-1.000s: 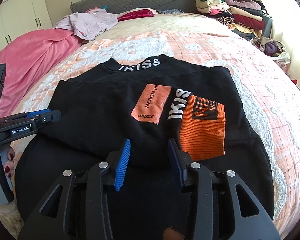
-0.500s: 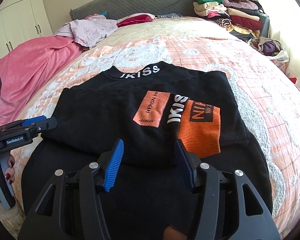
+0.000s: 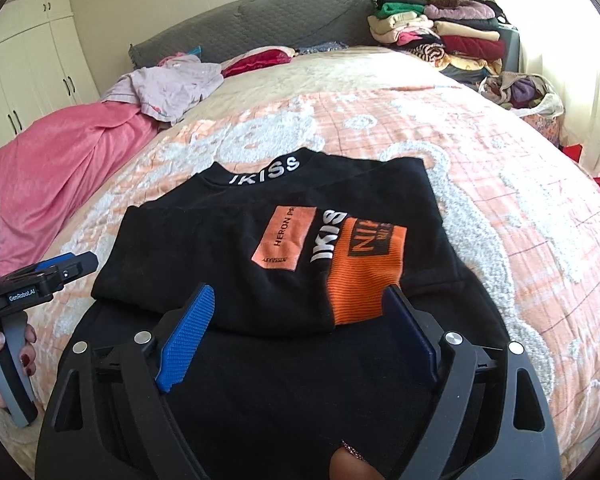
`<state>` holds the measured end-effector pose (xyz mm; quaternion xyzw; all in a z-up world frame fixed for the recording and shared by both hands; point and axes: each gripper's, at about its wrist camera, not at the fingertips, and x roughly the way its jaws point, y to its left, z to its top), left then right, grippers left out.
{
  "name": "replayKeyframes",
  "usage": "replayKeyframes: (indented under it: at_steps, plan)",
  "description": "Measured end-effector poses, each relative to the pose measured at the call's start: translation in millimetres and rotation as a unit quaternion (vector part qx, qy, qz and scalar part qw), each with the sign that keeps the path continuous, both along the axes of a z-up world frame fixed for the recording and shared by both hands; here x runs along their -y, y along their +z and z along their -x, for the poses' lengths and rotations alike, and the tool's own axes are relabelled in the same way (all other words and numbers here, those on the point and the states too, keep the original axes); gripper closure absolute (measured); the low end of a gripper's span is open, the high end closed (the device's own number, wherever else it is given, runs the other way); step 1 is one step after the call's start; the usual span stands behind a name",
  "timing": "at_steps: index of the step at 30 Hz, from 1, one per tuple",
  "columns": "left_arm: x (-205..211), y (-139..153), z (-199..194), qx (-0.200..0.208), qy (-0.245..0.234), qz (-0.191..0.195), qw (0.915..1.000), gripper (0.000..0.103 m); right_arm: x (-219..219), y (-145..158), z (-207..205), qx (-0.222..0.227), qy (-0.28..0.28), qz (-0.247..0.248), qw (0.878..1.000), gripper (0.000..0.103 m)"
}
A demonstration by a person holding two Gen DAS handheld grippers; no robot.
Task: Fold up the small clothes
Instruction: 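Open the right gripper and move both tools to the sweatshirt hem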
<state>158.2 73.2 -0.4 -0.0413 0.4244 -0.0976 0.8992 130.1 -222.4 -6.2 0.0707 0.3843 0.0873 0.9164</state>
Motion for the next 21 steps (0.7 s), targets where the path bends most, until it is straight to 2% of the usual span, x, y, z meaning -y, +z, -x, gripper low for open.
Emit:
replayKeyframes:
  at_steps: [4,9,16,21]
  plan:
    - [-5,4,2,0.005,0.010,0.002,0.9999,0.011,4,7,7,0.009,-0.001,-0.006,1.000,0.008]
    - [-13,11,9,0.008,0.015,0.021,0.9996,0.010,9,16,16,0.016,-0.003,-0.009,1.000,0.007]
    - [-26,26,26,0.039,0.044,0.007,0.9982,0.010,18,24,29,0.024,-0.007,-0.012,1.000,0.007]
    - [-40,27,44,0.042,0.058,0.022,0.9972,0.010,24,27,37,0.027,-0.010,-0.014,1.000,0.007]
